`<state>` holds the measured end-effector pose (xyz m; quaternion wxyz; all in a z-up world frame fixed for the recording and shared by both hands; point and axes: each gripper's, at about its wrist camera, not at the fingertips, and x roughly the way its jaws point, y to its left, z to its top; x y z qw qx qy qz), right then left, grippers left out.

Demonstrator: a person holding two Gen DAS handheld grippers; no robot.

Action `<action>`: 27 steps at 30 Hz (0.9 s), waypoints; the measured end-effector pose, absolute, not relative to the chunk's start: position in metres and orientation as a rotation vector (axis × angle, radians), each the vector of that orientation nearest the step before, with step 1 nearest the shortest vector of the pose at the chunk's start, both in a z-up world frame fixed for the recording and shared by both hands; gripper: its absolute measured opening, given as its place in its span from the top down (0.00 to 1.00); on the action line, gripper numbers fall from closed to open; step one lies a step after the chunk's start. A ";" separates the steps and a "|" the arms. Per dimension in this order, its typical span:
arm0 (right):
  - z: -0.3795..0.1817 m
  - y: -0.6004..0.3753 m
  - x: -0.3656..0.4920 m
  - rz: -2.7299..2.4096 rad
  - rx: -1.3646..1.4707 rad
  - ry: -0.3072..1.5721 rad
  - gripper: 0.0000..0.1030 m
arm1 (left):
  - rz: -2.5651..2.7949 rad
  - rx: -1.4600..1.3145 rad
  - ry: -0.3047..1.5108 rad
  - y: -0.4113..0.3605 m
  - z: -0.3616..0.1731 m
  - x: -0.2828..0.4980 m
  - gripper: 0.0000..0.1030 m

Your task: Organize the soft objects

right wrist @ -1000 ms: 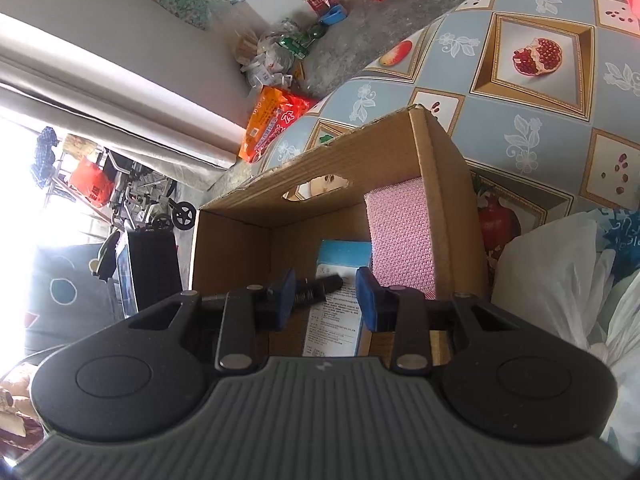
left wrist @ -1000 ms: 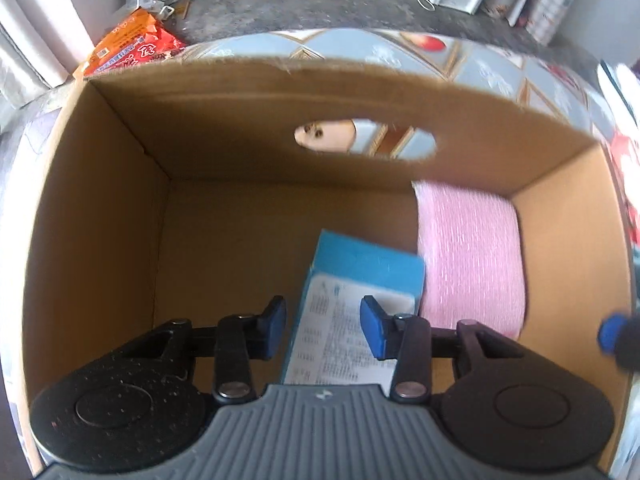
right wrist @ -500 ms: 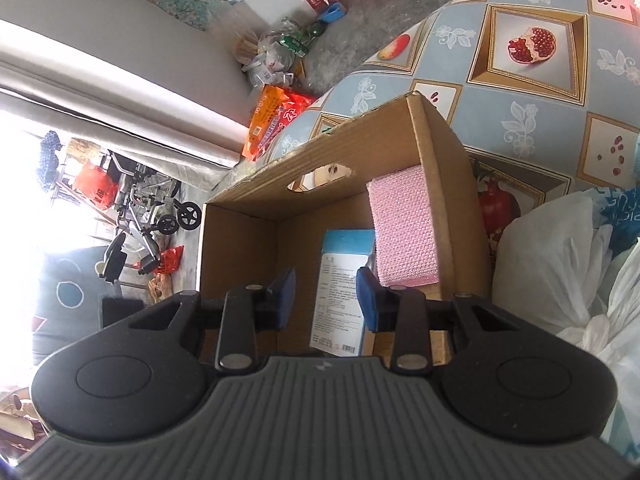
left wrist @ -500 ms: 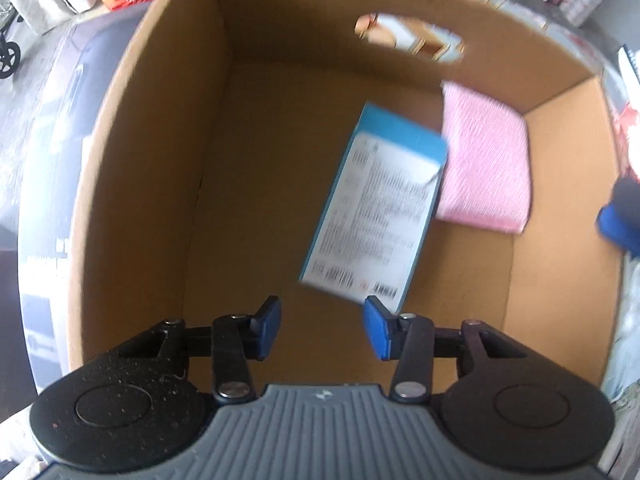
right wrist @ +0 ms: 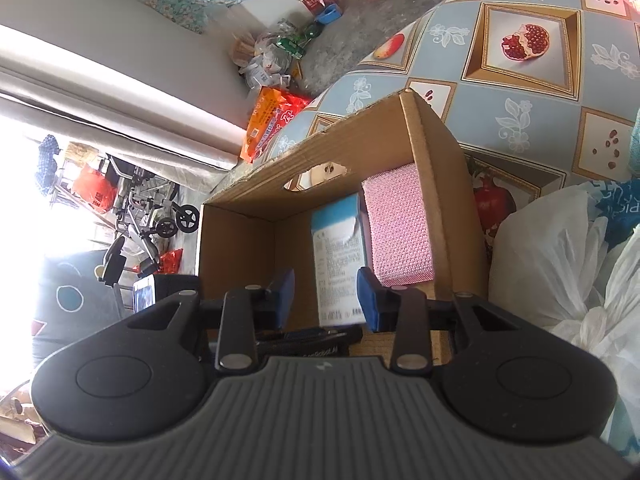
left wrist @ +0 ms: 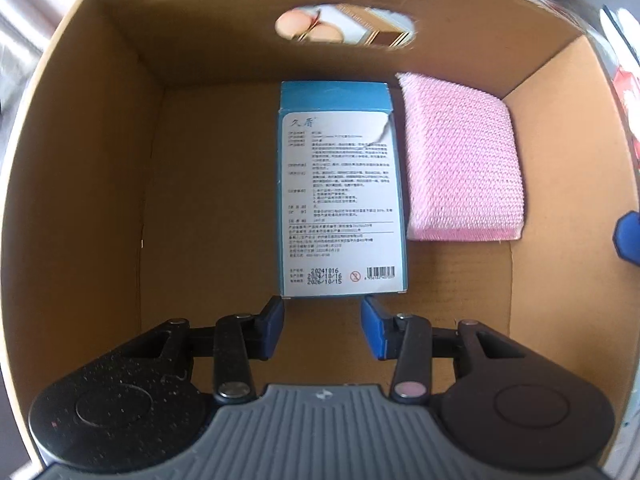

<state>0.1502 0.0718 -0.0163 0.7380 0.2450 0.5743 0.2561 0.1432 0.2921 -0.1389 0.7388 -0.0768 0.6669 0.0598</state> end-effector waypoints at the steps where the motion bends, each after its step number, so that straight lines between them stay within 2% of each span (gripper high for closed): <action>1: -0.016 0.072 0.150 0.562 0.538 1.260 0.67 | 0.127 -0.152 1.458 0.291 -0.139 0.144 0.58; 13: -0.016 0.064 0.148 0.551 0.542 1.256 0.67 | 0.112 -0.081 1.390 0.296 -0.118 0.132 0.56; 20: -0.015 0.063 0.147 0.546 0.542 1.252 0.66 | 0.155 -0.076 1.347 0.301 -0.116 0.152 0.56; 27: -0.016 0.059 0.146 0.533 0.551 1.251 0.64 | 0.111 -0.085 1.403 0.295 -0.120 0.150 0.51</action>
